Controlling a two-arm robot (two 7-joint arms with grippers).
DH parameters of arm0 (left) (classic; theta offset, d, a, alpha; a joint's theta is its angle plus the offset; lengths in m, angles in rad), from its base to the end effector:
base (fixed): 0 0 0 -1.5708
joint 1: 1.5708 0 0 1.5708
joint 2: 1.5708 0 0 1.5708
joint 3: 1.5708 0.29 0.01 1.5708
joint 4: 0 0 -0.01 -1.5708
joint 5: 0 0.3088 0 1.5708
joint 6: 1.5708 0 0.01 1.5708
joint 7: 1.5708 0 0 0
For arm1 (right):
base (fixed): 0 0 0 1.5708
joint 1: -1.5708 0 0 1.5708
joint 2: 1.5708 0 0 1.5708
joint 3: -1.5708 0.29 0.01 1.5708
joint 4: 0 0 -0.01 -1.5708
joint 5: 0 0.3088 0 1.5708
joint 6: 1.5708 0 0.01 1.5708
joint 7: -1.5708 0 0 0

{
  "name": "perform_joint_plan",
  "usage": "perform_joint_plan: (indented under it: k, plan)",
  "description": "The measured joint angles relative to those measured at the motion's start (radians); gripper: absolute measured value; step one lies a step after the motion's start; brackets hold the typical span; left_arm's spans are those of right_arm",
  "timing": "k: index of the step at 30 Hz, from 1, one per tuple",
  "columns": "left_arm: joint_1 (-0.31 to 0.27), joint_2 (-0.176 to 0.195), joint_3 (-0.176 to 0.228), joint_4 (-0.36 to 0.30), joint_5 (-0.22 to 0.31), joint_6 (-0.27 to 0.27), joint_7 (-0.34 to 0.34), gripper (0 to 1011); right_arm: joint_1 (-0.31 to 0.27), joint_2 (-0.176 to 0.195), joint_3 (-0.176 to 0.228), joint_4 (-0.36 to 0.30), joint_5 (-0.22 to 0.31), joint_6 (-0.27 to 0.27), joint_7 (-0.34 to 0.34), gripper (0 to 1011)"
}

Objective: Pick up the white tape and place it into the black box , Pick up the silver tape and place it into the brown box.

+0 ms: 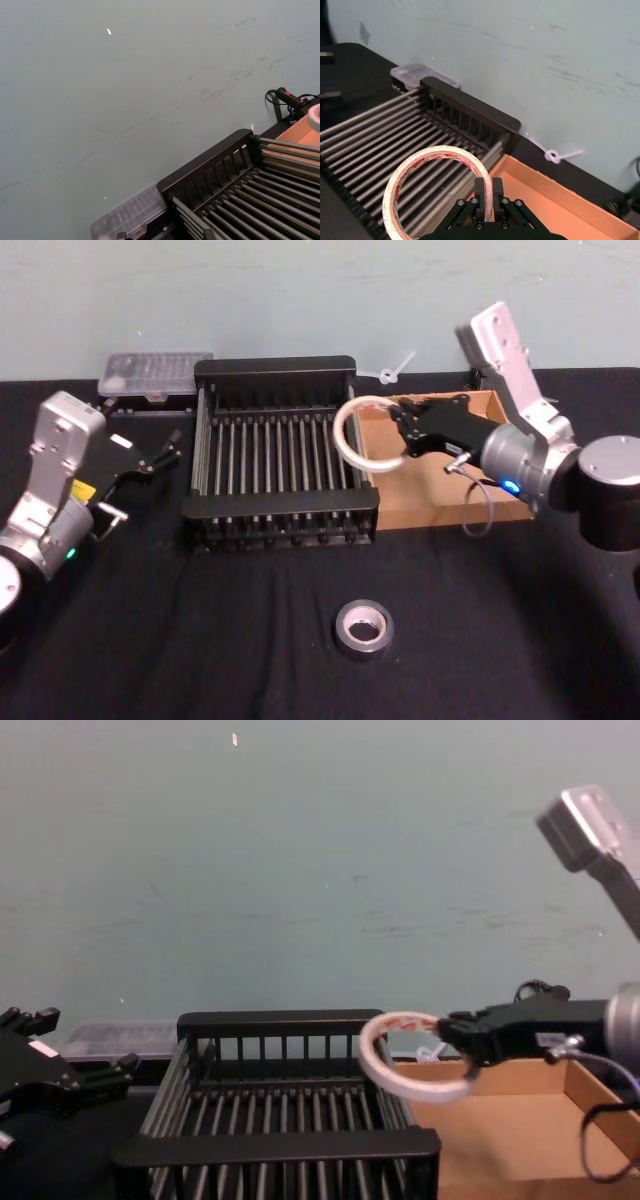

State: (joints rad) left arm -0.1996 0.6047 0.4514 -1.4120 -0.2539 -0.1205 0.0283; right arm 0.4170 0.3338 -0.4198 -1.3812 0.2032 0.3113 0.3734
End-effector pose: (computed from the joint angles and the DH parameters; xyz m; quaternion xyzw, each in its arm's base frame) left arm 0.3581 0.0827 -0.3022 0.1415 -0.1325 0.5799 0.7913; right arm 0.4233 0.0050 -0.2343 -0.1682 -0.0023 -0.4394 0.8824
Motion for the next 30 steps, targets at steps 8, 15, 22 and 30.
perform_joint_plan:
  k: [8, 15, 22, 30]
  plan:
    - [0.000, 0.000, 0.000, 0.000, 0.000, 0.000, 0.000, 1001, 0.039, -0.038, -0.030, 0.032, -0.013, 0.003, 0.019, 98]
    - [0.000, 0.000, 0.000, 0.000, 0.000, 0.000, 0.000, 1001, 0.074, -0.071, -0.053, 0.072, -0.020, 0.002, 0.033, 97]
    - [0.000, 0.000, 0.000, 0.000, 0.000, 0.000, 0.000, 1002, 0.093, -0.091, -0.059, 0.103, -0.019, 0.003, 0.038, 97]
    - [0.000, 0.000, 0.000, 0.000, 0.000, 0.000, 0.000, 1001, 0.093, -0.090, -0.059, 0.101, -0.018, 0.003, 0.038, 98]
